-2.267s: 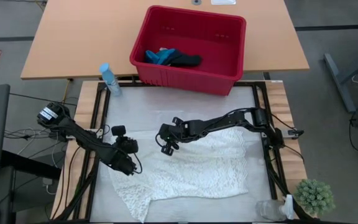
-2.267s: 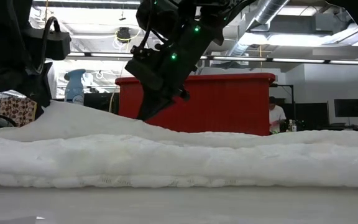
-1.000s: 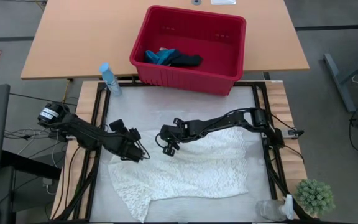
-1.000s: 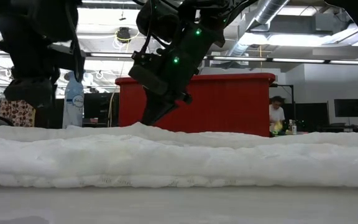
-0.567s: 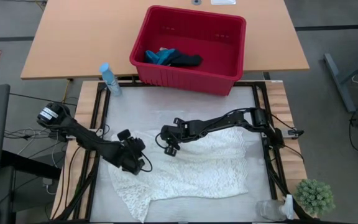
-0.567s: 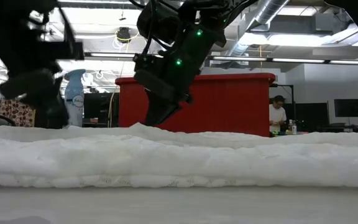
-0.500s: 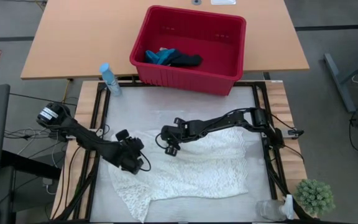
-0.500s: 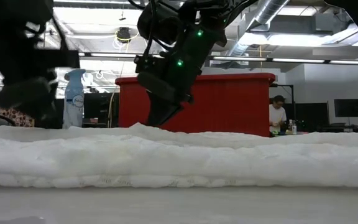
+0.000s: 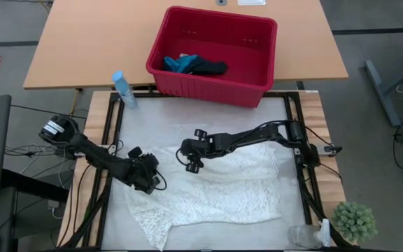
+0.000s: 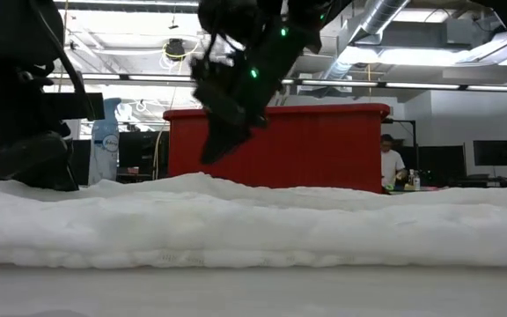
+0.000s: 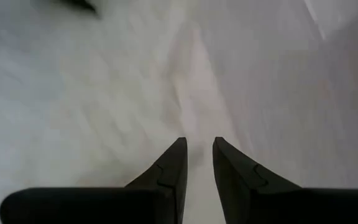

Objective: Fold Laundry from Bin
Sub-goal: Fold the white shirt

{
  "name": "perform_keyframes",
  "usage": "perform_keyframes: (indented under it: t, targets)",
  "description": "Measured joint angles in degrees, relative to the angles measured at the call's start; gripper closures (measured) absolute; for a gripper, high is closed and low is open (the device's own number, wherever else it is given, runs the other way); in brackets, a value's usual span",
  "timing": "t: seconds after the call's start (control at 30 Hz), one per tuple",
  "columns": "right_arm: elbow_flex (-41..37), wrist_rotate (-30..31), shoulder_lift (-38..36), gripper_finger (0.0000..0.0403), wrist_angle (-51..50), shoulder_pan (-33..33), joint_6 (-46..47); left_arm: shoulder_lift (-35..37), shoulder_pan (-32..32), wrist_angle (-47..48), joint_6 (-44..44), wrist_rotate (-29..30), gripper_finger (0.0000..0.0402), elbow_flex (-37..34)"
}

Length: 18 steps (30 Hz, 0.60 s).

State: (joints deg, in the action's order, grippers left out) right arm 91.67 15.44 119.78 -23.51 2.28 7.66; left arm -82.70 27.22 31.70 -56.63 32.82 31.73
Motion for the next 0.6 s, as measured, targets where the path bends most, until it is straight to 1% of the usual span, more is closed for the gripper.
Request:
perform_keyframes:
  t: [0.2, 0.37, 0.5, 0.6]
  targets:
    - [0.0, -0.1, 0.0, 0.0302, 1.0, 0.4, -0.8, 0.0, 0.0, 1.1, 1.5, -0.7, 0.0239, 0.4]
    - [0.0, -0.8, 3.0, 0.0302, 2.3, 0.5, -0.1, -0.1, 0.0, 1.9, 1.5, -0.8, 0.0239, 0.4]
    - [-0.1, -3.1, 5.9, 0.0302, 1.6, 0.7, 0.9, -0.1, 0.0, 2.1, 1.8, -0.9, 0.0239, 0.4]
    - [-0.1, -2.4, 6.1, 0.0302, 1.1, 0.6, 0.9, -0.1, 0.0, 2.3, 2.1, -0.9, 0.0239, 0.4]
